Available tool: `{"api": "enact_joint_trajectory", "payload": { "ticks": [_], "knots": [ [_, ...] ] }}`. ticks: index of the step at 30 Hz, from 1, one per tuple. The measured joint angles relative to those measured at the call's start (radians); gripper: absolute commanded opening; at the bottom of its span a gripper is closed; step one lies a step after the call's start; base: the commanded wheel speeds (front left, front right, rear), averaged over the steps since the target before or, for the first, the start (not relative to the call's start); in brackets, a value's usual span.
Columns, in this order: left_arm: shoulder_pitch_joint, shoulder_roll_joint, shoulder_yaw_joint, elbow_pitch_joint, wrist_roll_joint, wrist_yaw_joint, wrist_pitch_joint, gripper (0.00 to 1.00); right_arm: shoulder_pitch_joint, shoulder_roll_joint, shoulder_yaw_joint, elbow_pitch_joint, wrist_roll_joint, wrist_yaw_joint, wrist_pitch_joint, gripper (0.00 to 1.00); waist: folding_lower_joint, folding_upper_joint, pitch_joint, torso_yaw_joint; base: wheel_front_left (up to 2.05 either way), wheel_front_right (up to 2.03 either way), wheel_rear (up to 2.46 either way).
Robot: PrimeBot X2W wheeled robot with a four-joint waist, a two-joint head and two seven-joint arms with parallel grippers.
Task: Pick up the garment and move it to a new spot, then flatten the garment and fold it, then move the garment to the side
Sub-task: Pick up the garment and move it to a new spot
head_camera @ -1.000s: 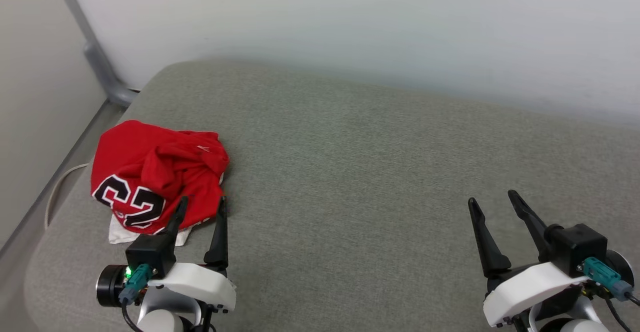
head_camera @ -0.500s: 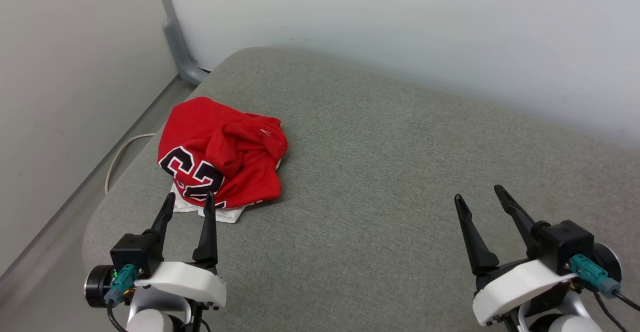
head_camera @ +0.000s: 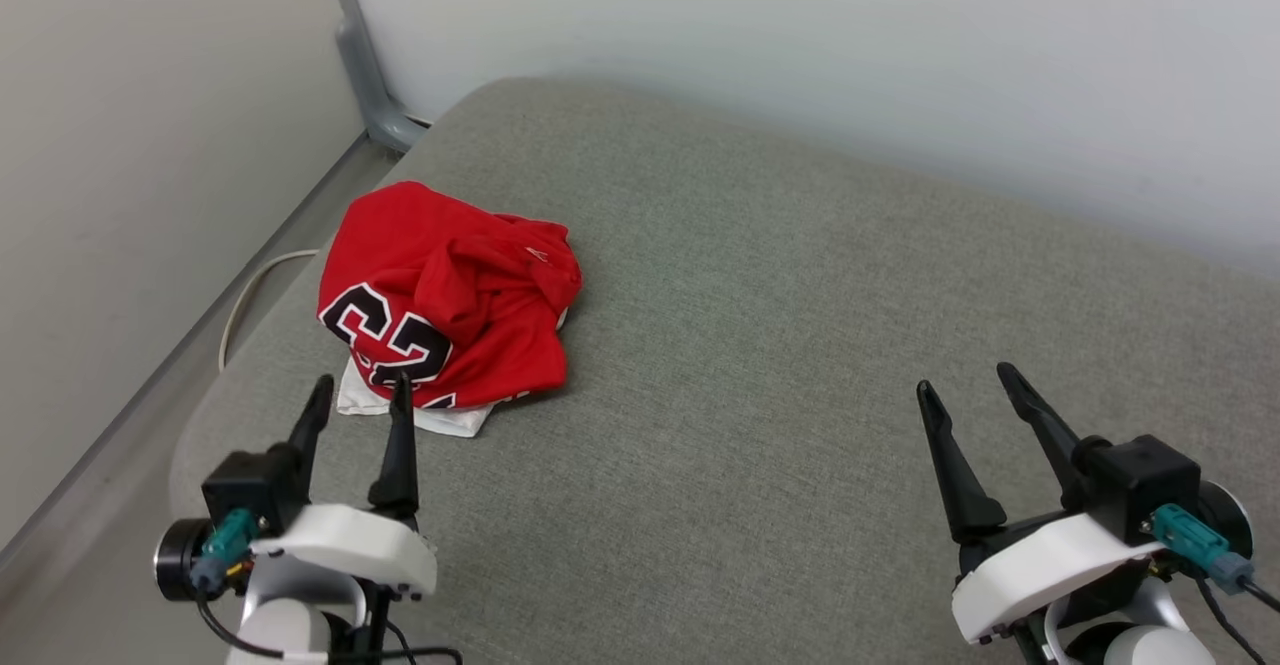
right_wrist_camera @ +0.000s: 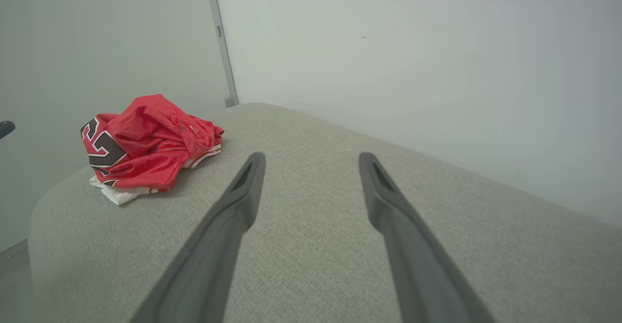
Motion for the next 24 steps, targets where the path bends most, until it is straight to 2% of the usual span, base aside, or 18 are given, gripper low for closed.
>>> {"api": "enact_joint_trajectory", "payload": {
  "ticks": [3,4,6,10,20,24],
  "knots": [
    [-0.054,0.018,0.005,0.053,-0.018,-0.003,0.003,1.0,-0.01,0.0,-0.011,-0.01,-0.002,0.0,0.01,1.0,0.0001,0.0,0.023,-0.009,0.0,0.0,0.0],
    [-0.136,0.047,0.011,0.097,-0.055,-0.005,0.042,1.0,-0.027,0.0,-0.02,-0.024,-0.01,0.0,0.023,1.0,0.0001,0.0,0.055,-0.021,0.0,0.0,0.0],
    [-0.193,0.073,0.016,0.126,-0.089,-0.006,0.088,1.0,-0.041,0.0,-0.024,-0.031,-0.016,0.0,0.028,1.0,0.0001,0.0,0.079,-0.032,0.0,0.0,0.0],
    [-0.299,0.138,0.016,0.188,-0.178,-0.009,0.225,1.0,-0.067,0.0,-0.026,-0.045,-0.026,0.0,0.035,1.0,0.0001,0.0,0.13,-0.059,0.0,0.0,0.0],
    [-0.497,0.357,-0.094,0.296,-0.394,-0.01,0.616,1.0,-0.145,0.0,-0.02,-0.067,-0.041,0.0,0.037,1.0,0.0001,0.0,0.272,-0.141,0.0,0.0,0.0],
    [-0.553,0.421,-0.144,0.349,-0.463,-0.011,0.743,1.0,-0.179,0.0,-0.014,-0.071,-0.046,0.0,0.037,1.0,0.0002,0.0,0.335,-0.171,0.0,0.0,0.0]
  ]
}}
